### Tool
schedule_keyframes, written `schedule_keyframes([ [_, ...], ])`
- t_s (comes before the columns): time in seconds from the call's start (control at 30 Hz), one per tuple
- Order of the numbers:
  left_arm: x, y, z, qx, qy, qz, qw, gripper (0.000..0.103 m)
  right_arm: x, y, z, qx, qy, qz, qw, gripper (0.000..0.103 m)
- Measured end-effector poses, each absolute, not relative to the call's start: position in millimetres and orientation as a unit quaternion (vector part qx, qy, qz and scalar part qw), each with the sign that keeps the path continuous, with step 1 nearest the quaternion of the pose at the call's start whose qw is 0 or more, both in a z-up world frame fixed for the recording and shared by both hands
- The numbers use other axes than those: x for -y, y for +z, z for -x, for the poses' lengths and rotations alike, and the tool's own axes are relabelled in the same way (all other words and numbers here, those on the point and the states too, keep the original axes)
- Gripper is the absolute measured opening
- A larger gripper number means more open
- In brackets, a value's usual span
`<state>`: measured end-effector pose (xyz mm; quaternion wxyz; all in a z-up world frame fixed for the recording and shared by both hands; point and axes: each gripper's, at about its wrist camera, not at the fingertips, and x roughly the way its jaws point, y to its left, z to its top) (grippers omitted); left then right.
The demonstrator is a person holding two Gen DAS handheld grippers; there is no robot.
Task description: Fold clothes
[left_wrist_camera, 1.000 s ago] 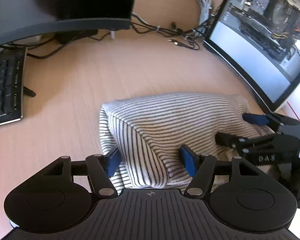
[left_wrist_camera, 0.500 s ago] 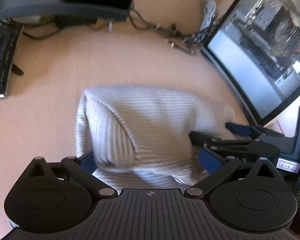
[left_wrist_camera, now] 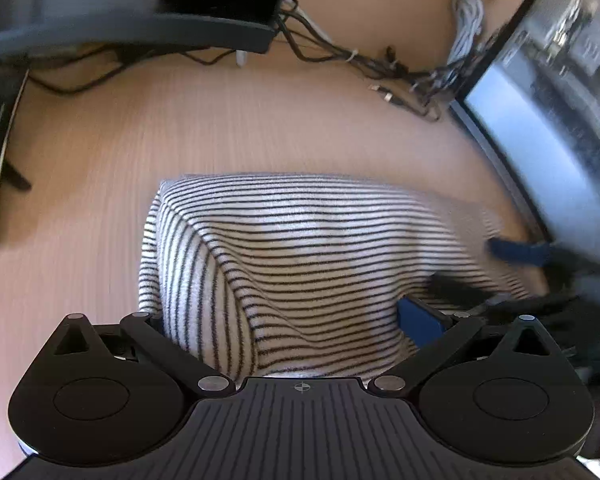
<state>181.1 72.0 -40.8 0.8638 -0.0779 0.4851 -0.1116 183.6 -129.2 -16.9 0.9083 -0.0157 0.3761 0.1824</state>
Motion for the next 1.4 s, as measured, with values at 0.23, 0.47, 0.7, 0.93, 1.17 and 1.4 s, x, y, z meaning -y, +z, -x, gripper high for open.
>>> schedule_keyframes([
  [0.23, -55, -52, -164, -0.458, -0.104, 0.007, 0.883, 0.103, 177, -2, -149, -0.363, 0.135, -0.067, 0.919, 0.052],
  [0.47, -60, -51, -168, -0.452, -0.119, 0.013, 0.884, 0.103, 186, -33, -156, -0.411, 0.131, -0.063, 0.9, 0.064],
  [0.7, -83, -41, -209, -0.471, -0.141, 0.082, 0.867, 0.103, 187, -28, -204, -0.395, 0.13, -0.055, 0.908, 0.064],
  [0.93, -149, -12, -175, -0.454, -0.131, 0.153, 0.868, 0.103, 224, 6, -184, -0.357, 0.11, -0.106, 0.922, 0.064],
  [1.17, -121, -21, -214, -0.467, -0.124, 0.166, 0.86, 0.08, 186, -14, -209, -0.373, 0.15, -0.085, 0.912, 0.068],
  [1.4, -113, 1, -216, -0.441, -0.137, 0.119, 0.879, 0.032, 158, 13, -200, -0.324, 0.17, 0.006, 0.931, 0.016],
])
